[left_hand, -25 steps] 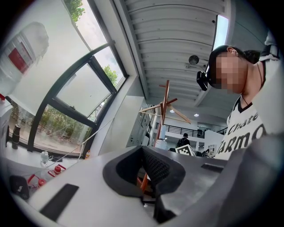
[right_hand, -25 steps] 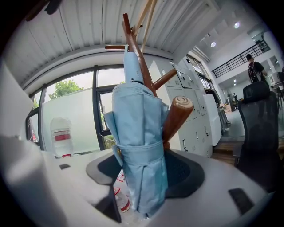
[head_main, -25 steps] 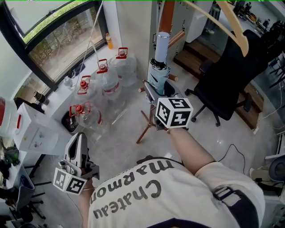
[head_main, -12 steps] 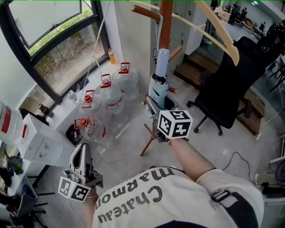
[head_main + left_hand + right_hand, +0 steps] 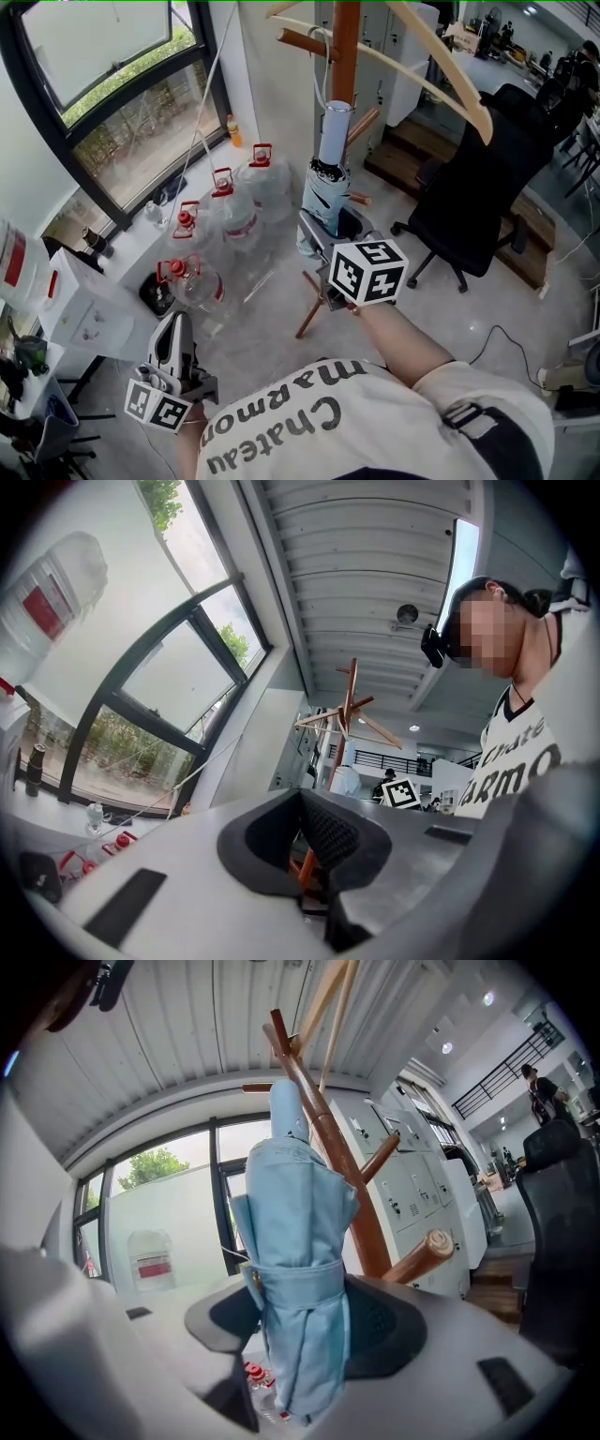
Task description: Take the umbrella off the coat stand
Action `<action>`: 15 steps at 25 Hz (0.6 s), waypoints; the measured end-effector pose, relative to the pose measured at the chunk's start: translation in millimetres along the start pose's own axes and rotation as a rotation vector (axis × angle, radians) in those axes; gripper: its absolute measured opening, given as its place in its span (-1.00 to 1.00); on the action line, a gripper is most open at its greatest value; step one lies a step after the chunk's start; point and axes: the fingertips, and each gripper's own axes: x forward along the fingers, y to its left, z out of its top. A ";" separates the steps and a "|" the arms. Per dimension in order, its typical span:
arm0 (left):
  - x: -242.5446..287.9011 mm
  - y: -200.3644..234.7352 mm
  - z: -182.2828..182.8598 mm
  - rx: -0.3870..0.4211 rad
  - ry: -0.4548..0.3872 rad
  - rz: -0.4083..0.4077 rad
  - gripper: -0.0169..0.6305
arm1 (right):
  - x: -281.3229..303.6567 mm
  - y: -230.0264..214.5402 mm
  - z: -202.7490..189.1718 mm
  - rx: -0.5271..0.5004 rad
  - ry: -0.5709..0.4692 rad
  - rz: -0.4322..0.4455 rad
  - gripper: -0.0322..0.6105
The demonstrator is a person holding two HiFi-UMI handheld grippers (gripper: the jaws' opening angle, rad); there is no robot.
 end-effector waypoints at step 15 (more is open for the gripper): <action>-16.0 -3.0 7.1 0.009 -0.017 0.017 -0.88 | -5.8 23.7 19.2 0.046 -0.049 0.068 -0.05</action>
